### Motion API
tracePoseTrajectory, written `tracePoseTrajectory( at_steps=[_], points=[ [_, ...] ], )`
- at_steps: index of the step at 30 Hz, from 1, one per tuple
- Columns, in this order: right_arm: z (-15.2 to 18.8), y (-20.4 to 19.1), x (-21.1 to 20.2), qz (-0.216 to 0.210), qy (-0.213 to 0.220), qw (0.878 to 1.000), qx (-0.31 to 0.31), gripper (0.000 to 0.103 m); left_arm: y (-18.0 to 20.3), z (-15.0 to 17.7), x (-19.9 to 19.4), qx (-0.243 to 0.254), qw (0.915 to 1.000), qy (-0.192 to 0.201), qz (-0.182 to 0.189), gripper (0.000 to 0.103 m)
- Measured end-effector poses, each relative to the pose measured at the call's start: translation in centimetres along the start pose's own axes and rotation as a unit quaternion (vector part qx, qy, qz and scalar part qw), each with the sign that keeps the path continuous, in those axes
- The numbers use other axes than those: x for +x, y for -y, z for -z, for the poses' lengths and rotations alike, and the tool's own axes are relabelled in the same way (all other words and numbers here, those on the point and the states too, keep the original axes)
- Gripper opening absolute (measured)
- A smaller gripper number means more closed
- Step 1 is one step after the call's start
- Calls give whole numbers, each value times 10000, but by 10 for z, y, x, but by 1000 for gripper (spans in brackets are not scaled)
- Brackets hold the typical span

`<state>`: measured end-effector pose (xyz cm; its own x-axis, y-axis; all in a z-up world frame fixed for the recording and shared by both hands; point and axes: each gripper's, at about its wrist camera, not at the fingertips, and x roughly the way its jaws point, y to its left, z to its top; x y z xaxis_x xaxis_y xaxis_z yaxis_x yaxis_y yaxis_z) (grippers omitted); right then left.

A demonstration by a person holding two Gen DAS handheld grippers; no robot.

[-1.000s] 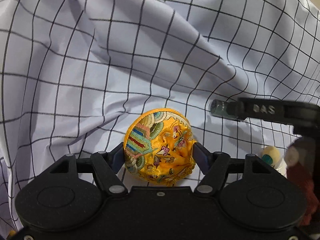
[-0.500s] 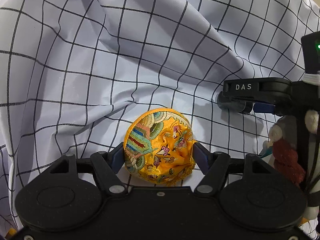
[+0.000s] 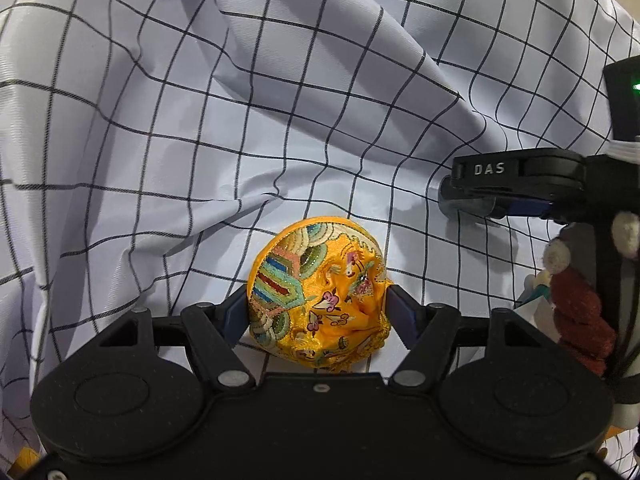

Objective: Organize soft objects
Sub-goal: 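Lift and carry the gold pouch and dark bottle back over the wicker basket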

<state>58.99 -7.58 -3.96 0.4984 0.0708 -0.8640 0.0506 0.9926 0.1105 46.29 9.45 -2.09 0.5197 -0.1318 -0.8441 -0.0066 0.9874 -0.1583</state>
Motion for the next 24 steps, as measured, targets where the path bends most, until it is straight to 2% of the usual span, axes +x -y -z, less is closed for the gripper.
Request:
tracePoseTrajectory(
  at_steps=[11,24],
  points=[
    [29,-32,-47,-629,133,9961,-603,69,-16,19,-31,-62,9997,139,-167,66],
    [86,-80,-109,-1324,268,9795,-1494,69,-39,69,-78,-360,9981,216,-459,66]
  ],
)
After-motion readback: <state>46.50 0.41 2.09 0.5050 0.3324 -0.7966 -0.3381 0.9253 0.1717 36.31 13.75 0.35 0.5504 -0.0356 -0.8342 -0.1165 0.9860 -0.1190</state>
